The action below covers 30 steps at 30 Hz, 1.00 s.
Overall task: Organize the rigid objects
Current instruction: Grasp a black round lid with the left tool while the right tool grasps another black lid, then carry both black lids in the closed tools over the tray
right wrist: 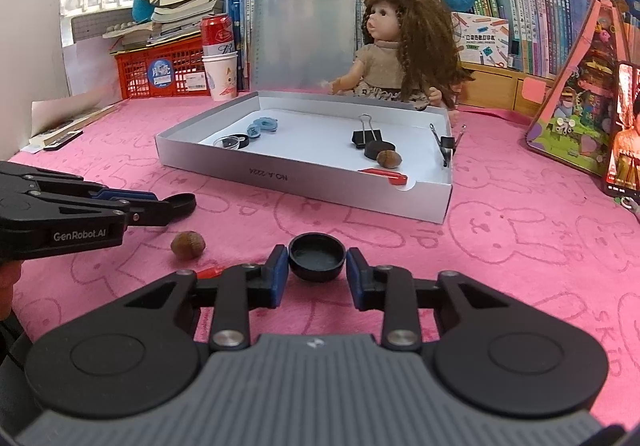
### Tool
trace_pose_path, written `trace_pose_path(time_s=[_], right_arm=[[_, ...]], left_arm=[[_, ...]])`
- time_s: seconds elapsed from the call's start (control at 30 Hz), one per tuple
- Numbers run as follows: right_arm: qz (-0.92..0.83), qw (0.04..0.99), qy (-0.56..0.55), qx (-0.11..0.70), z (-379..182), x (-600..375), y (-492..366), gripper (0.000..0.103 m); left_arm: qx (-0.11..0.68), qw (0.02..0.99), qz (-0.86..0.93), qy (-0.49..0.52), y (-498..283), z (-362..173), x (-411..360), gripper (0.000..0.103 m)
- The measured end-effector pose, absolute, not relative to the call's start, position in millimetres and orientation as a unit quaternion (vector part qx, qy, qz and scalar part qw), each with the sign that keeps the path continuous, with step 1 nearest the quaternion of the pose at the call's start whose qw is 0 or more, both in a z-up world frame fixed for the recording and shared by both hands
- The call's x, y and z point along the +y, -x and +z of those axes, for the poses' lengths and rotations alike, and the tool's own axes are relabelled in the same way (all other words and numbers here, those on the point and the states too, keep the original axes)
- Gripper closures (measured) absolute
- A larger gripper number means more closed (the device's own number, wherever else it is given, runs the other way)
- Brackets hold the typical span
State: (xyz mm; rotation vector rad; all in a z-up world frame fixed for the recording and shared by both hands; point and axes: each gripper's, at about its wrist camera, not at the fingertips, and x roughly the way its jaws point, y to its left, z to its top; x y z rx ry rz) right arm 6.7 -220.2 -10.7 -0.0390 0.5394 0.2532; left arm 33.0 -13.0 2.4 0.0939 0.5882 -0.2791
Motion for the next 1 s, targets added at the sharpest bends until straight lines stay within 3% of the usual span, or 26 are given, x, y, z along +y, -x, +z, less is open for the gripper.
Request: trace_pose_path(time_s=[0.27,0.4,0.53,1.0], right_arm=[[0.116,0.956,0.012,0.269,-11,-222,-10,0.066],[0.115,0.956,0.012,0.269,-11,-221,-11,0.066],[0.113,0.956,0.012,0.269,-12,-221,-12,0.066],[0.096,0.957,0.002,0.275,-8,-224,-22,0.066]], left_arm=[[0.288,0.947,-0.136,-0.037,-36,3,-13,0.085],[0.291,0.947,-0.132,-0.03,-43,1,-14,0.074],[0.295,0.946,-0.129,-0.025,-51,-2,-16,0.069],[0.283,0.951,-0.121,-0.03,-56,7,-19,0.073]])
